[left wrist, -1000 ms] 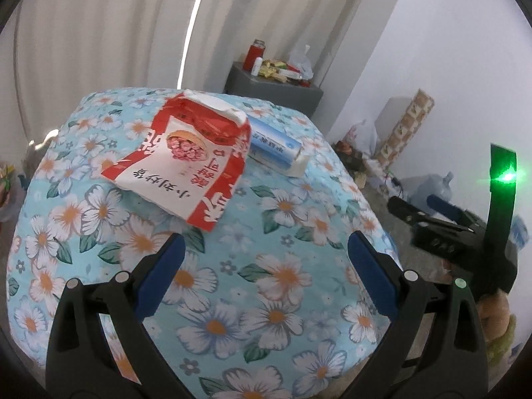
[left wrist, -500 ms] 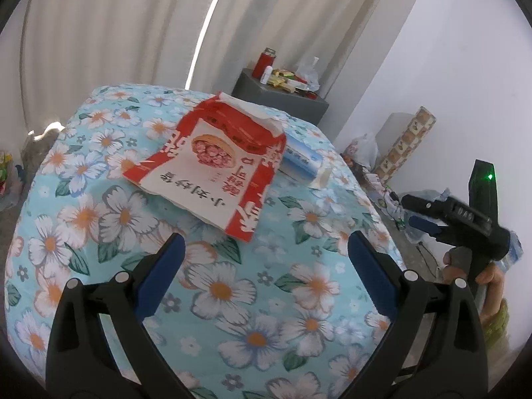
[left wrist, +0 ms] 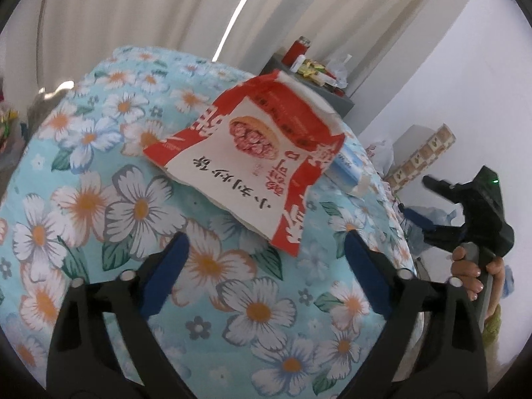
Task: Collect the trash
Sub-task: 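Grasp the red-and-white snack bag with the left tool while the right tool grasps the medicine box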
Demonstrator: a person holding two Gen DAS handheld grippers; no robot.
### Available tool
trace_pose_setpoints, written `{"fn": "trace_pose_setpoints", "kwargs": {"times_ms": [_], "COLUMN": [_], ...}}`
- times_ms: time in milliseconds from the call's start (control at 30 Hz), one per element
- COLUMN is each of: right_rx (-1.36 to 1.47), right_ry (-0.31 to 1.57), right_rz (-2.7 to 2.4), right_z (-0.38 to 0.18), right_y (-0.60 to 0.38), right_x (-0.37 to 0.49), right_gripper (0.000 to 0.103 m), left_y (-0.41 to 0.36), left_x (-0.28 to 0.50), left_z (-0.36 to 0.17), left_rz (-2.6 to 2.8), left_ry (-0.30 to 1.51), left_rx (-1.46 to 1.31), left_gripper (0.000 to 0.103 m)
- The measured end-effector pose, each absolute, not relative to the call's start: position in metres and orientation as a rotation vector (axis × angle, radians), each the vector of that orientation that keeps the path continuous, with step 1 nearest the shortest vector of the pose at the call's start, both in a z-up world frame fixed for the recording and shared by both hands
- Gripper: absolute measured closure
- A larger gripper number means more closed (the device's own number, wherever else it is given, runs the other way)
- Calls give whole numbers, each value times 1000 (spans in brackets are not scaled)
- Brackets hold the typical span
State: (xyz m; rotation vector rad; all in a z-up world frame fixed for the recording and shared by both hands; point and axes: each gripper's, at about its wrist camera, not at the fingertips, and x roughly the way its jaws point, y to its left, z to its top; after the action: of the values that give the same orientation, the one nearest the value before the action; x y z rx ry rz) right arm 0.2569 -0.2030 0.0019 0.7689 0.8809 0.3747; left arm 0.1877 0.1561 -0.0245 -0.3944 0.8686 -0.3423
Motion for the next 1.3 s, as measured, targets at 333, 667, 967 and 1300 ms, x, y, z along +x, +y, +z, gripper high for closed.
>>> {"fn": "trace_pose_setpoints", "kwargs": {"times_ms": [333, 667, 967, 1300], "right_rx": [660, 418, 611, 691], "right_ry": [890, 1120, 1160, 1147], "right_rz": [568, 771, 777, 778], "right_z": [26, -26, -59, -70], "right_y": [-124, -41, -63, -79], "right_x": [363, 346, 347, 341], "right_gripper": [60, 60, 75, 84], "left_y": [180, 224, 206, 185], "left_x": [204, 205, 237, 255], "left_z": [-43, -60, -74, -79], "left_rz": [-293, -369, -352, -356], "left_ry": [908, 881, 953, 936], "left_rx": [-537, -856, -891, -888], "left_gripper": [46, 38, 35, 37]}}
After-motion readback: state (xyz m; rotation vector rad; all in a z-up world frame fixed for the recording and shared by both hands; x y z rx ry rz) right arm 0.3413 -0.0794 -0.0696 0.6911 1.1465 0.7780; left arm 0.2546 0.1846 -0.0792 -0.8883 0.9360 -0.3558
